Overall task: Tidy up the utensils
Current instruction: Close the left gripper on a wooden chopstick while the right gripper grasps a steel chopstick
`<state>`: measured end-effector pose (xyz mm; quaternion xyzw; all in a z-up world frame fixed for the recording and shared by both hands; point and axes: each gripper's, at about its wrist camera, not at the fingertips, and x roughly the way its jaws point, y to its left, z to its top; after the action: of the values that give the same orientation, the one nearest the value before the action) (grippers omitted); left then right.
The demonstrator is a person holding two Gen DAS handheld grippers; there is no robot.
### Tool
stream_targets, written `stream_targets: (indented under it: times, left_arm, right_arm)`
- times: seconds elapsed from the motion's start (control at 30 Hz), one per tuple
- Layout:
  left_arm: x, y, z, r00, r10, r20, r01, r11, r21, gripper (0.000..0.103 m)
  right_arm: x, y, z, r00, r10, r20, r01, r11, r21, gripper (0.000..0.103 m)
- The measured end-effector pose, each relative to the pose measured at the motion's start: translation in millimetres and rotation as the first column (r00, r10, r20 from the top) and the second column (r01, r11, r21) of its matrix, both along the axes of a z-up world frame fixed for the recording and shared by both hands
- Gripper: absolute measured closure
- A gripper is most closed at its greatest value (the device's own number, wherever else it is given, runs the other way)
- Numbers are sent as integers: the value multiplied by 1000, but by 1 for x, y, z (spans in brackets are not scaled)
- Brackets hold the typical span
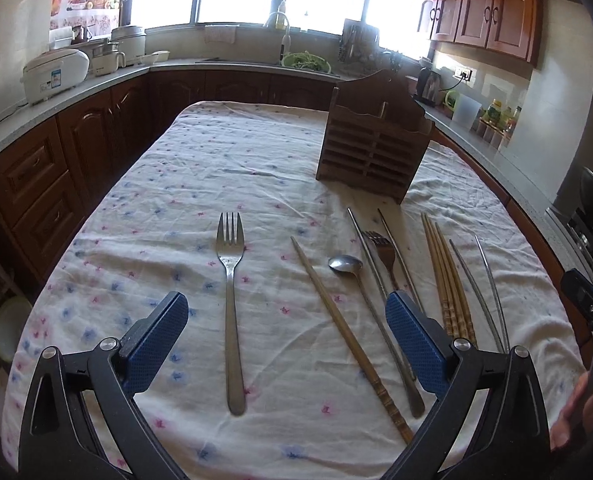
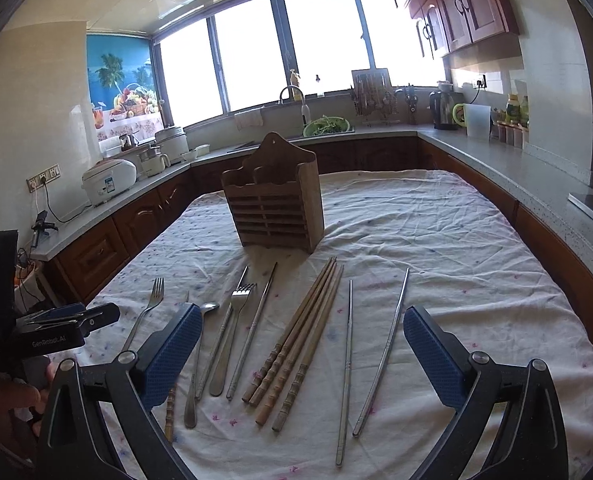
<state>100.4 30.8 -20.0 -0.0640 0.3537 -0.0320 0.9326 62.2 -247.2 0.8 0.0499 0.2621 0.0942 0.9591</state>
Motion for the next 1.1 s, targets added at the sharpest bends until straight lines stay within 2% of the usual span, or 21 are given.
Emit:
stream_targets:
  times: [0.1,0.13,0.2,0.3,0.4,0.53,0.7,0.83,0.87,0.93,1.03,1.07,1.1]
  left_arm:
    - [21,-2,-4,999,-22,-46,22,1000,-1,15]
    - [28,-4,-6,998,-32,-60,31,1000,-2,17]
    - [42,-6,-11,995,-42,-91,42,999,-3,26]
    - [62,-7,-22,987,-55,-148,53,998,-13,37]
    - [79,-8,-31,977,-70,-200,65,997,-30,46]
    - [98,-11,-41,965,-81,-250,79,997,-20,49]
    - [111,-15,-51,950,-103,-295,106,994,-9,63]
    - [114,-21,-51,950,-113,-293,125,992,24,66]
    - [117,-23,-52,949,-118,-294,132,991,28,70]
    - [118,-29,-53,947,-139,-291,159,986,47,75]
    - [119,-42,-54,947,-169,-274,205,972,112,85]
    - [120,-45,-55,947,-177,-269,216,968,126,90]
    - [120,-46,-55,946,-186,-267,226,965,130,91]
  right_arm:
    - [29,-8,-8,997,-21,-77,22,1000,11,26]
    - [38,-10,-11,995,-21,-101,23,1000,20,28]
    - [56,-13,-18,989,-13,-145,19,999,36,40]
    - [80,-17,-29,977,-9,-211,18,999,42,51]
    - [101,-19,-39,964,-5,-268,16,999,39,58]
    - [121,-16,-48,951,3,-309,0,1000,11,62]
    - [139,-13,-61,935,5,-354,-12,1000,-20,69]
    - [152,-12,-75,918,-12,-396,-13,998,-61,75]
    - [155,-12,-80,910,-19,-414,-11,998,-70,78]
    - [156,-10,-81,917,-26,-397,-15,995,-100,81]
    - [156,-7,-82,925,-27,-380,-23,992,-125,88]
    - [156,-7,-82,925,-28,-378,-22,992,-127,95]
    - [157,-8,-82,924,-30,-380,-19,992,-124,97]
